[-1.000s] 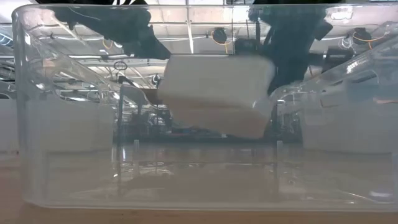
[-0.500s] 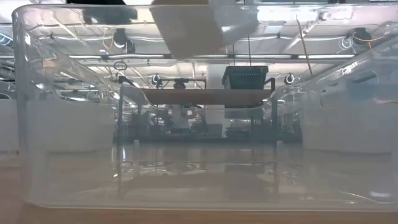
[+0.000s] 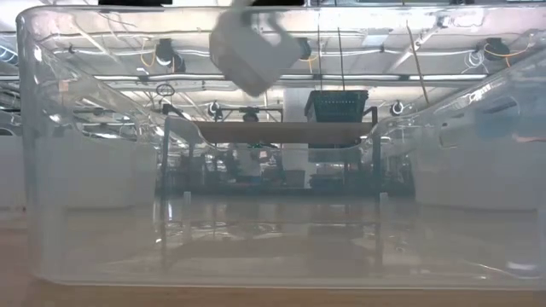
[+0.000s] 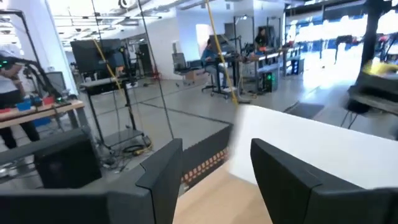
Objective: Stack baskets on shelf by color
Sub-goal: Put the center white bin on the shelf
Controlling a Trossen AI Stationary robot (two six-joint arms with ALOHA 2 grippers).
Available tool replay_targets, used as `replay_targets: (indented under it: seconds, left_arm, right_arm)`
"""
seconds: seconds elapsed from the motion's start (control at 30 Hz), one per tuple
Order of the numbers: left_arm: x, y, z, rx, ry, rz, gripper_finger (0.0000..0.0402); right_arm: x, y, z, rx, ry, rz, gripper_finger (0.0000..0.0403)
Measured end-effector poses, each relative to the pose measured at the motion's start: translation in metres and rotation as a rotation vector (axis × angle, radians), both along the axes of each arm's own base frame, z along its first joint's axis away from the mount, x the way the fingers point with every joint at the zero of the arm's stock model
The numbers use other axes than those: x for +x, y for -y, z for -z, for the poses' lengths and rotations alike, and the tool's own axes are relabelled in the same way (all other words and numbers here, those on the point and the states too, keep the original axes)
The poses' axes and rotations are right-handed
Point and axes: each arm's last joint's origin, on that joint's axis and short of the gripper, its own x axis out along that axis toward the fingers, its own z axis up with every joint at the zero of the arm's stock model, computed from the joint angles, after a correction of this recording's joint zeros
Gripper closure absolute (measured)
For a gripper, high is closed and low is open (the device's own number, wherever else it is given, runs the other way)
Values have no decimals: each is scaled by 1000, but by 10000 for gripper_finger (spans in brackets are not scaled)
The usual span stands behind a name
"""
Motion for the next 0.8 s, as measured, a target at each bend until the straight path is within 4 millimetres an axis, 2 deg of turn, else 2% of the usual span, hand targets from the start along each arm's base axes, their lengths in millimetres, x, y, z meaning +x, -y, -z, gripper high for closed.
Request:
replay_targets:
  seconds: [0.13,0.2,0.3,0.5,0.8]
  left_arm:
    - [0,-2,2,-1,-23,-17,211]
    - [-1,-3,3,-8,-32,-25,211]
    - [-1,-5,5,-14,-41,-36,211]
    - [-1,-8,5,-23,-34,-54,211]
    - [3,-11,7,-38,-42,-74,211]
  right_arm:
    - [16,26,-3,-232,-8,150,402]
    - [21,38,-2,-267,-22,166,402]
    - [29,56,3,-253,-33,172,402]
    - [24,90,12,-190,-81,212,402]
    - [22,107,28,-55,-119,185,400]
